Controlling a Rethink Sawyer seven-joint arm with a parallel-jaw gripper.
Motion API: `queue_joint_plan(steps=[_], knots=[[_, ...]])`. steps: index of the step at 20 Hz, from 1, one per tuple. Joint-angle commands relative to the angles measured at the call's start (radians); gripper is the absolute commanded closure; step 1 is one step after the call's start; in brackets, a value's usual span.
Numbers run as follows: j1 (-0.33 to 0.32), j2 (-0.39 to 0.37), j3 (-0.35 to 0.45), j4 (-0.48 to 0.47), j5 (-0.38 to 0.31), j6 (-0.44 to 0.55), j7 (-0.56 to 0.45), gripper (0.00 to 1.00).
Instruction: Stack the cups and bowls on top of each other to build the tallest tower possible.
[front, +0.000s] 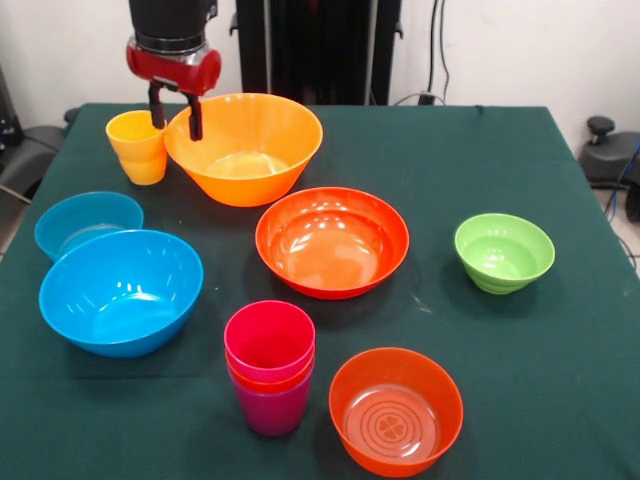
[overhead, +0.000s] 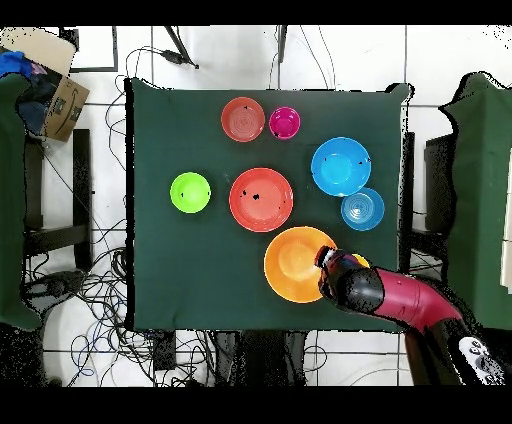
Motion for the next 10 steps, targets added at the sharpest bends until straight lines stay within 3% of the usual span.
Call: queue_joint_plan(steps=[1,10], knots=[[-0.03,-0.013,0.054,0.039,-0.077,-0.019,-0.02,0.0],[-0.055,0.002,0.061,0.032,-0.104,-0.044,-0.013,0.0]])
